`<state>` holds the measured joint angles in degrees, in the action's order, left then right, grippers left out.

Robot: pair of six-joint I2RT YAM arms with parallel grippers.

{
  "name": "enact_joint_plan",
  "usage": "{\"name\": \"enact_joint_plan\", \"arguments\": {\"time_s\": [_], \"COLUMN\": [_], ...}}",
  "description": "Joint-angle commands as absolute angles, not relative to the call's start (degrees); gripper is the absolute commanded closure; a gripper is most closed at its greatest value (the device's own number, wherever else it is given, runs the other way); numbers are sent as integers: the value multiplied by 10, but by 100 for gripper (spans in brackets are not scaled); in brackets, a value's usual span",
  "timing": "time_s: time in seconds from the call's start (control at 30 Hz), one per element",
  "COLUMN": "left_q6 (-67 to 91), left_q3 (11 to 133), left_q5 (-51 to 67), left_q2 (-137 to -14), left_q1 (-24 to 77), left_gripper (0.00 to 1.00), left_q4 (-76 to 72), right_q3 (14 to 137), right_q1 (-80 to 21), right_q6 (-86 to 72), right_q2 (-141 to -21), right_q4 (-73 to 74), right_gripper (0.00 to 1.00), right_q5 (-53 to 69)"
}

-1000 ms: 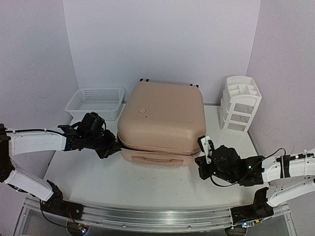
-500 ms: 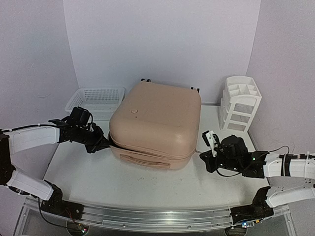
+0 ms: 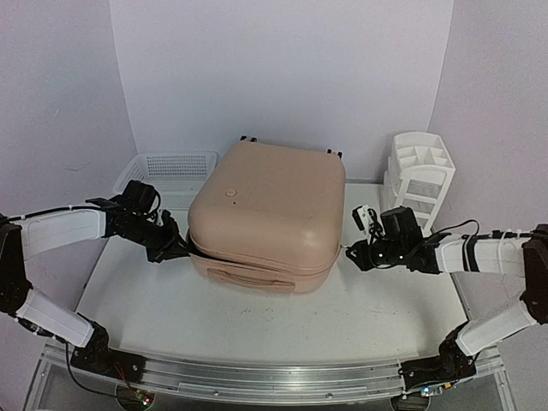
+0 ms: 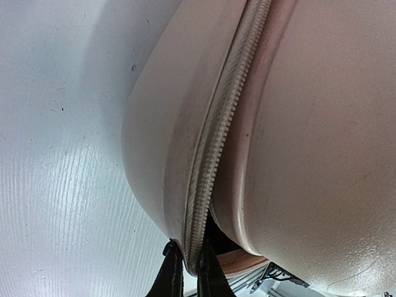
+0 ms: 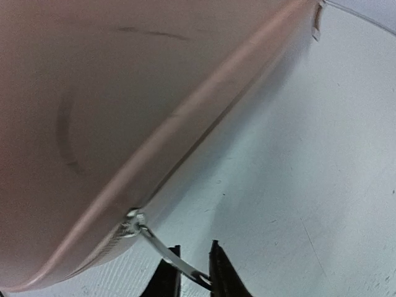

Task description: Open, take out, and arrange the luggage

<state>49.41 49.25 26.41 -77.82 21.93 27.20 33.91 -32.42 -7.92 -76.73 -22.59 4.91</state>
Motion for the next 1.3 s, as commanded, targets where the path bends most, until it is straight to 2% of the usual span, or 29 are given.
{"name": "enact_joint_plan", "arguments": {"time_s": [0.0, 0.17, 0.23, 0.3, 0.37, 0.47, 0.63, 0.7, 0.83, 0.9, 1.07, 1.17, 1.27], "left_q6": [482, 592, 643, 674, 684, 681, 630, 619, 583, 566, 495, 443, 414], "left_q3": [477, 427, 395, 385, 391, 399, 404, 399, 427, 437, 465, 514, 565], "left_q5": [229, 139, 111, 84, 54, 14, -2, -37, -66, -55, 73, 118, 224], "left_q2": [-730, -666, -649, -651, -660, -673, -660, -615, -556, -535, -531, -573, -635], "left_q1": [247, 368, 415, 458, 497, 551, 565, 562, 542, 516, 377, 314, 221], "left_gripper": [100, 99, 98, 98, 98, 94, 86, 82, 63, 58, 63, 61, 57], "left_q4": [290, 236, 181, 161, 154, 131, 135, 163, 254, 284, 295, 300, 280], "right_q3": [360, 365, 380, 397, 413, 443, 487, 502, 530, 539, 551, 554, 559], "right_q1": [-305, -303, -304, -304, -304, -303, -304, -303, -304, -304, -304, -305, -307], "right_q6": [-112, -144, -158, -172, -192, -214, -248, -267, -299, -310, -340, -369, -389], "right_q2": [-768, -715, -696, -681, -665, -644, -613, -614, -631, -641, -663, -679, -698], "right_q4": [-225, -174, -130, -96, -68, -25, 38, 58, 87, 92, 92, 98, 118], "right_gripper": [72, 54, 49, 39, 30, 21, 7, 2, 2, 2, 2, 2, 2], "right_q5": [20, -24, -37, -27, -21, -26, -27, -14, 38, 62, 107, 112, 116]}}
